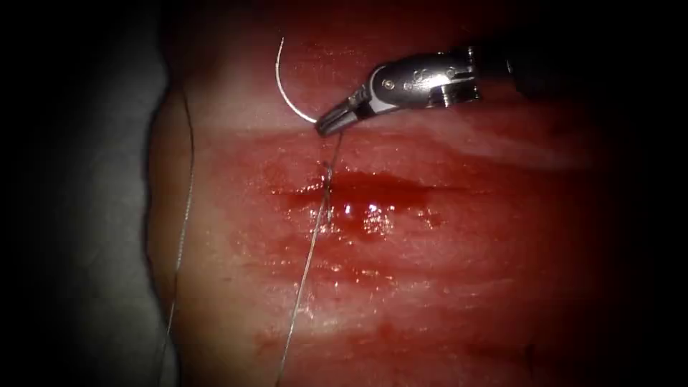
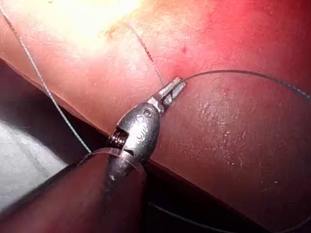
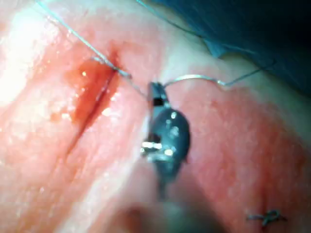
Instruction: Wound Closure
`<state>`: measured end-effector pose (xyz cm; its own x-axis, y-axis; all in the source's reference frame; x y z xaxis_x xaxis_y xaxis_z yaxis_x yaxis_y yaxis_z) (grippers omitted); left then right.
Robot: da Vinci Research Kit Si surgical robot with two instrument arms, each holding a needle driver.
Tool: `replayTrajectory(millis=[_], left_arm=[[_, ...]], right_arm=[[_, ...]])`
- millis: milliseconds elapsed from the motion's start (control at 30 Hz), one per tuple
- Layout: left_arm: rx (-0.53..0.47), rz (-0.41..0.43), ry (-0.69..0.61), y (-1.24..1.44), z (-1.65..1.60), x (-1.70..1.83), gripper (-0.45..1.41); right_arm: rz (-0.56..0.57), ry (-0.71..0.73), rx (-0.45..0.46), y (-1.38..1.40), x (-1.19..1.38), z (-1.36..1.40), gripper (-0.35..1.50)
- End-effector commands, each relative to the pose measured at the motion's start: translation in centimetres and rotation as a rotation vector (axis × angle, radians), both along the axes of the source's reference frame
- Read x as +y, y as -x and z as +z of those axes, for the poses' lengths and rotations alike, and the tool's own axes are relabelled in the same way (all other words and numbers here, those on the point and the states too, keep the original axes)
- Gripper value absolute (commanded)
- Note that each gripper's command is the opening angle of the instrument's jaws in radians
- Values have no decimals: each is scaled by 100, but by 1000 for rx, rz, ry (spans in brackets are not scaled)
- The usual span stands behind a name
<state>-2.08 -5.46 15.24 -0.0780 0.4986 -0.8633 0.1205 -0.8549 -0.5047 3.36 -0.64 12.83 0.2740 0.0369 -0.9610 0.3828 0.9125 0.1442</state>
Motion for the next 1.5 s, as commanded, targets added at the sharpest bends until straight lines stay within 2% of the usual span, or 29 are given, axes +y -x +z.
replayTrajectory(millis=[33, 267, 400, 433, 467, 500, 533, 567, 600, 633, 733, 767, 800, 867, 1000, 1067, 1167, 1233, 1267, 1400, 1433, 1467, 1500], left_arm=[[-2, 4, -5, 6, 2, -20, -45], [-6, 15, -5, 3, 4, -29, -45], [-5, 8, -24, 3, -6, -14, -45], [-8, -2, 0, 1, -19, 3, -45], [-11, -14, 23, 0, -33, 21, -45], [-14, -28, 53, -2, -52, 45, -45], [-15, -34, 66, -3, -60, 55, -45], [-15, -50, 93, -6, -78, 80, -45], [-14, -57, 106, -7, -86, 91, -45], [-14, -69, 134, -10, -104, 116, -45], [-12, -85, 173, -13, -125, 149, -45], [-12, -85, 173, -13, -125, 149, -45], [-10, -97, 210, -14, -138, 172, -45], [-9, -100, 220, -14, -143, 181, -45], [19, -118, 312, -11, -168, 230, -45], [28, -120, 337, -11, -174, 242, -45], [39, -136, 383, -5, -197, 284, -45], [21, -127, 388, 1, -203, 296, -45], [21, -127, 388, 1, -203, 296, -45], [-33, -91, 375, 18, -199, 314, -45], [-33, -91, 375, 18, -199, 314, -45], [-53, -69, 373, 24, -192, 325, -45], [-53, -69, 373, 24, -192, 325, -45]], right_arm=[[5, -4, 0, -5, -3, 6, -35], [8, -6, 4, -4, -3, 5, -35], [-10, -19, 23, -6, -12, 2, -35], [1, -28, 13, -7, -17, -3, -1], [16, -54, -4, -5, -19, -9, 59], [41, -70, 6, 2, -20, -19, 78], [57, -77, 12, 6, -19, -23, 86], [98, -86, 3, 14, -15, -32, 115], [119, -95, -3, 20, -11, -38, 121], [160, -119, -4, 34, -3, -49, 128], [217, -158, -6, 55, 8, -61, 130], [217, -158, -6, 55, 8, -61, 130], [254, -152, 2, 66, 10, -67, 133], [281, -144, 5, 71, 9, -71, 135], [312, -128, -9, 80, -15, -84, 126], [315, -129, -12, 79, -24, -88, 123], [331, -123, -15, 66, -57, -104, 116], [348, -121, -4, 58, -69, -111, 110], [348, -121, -4, 58, -69, -111, 110], [400, -114, 20, 31, -100, -121, 96], [400, -114, 20, 31, -100, -121, 96], [415, -105, 19, 17, -114, -120, 93], [415, -105, 19, 17, -114, -120, 93]])
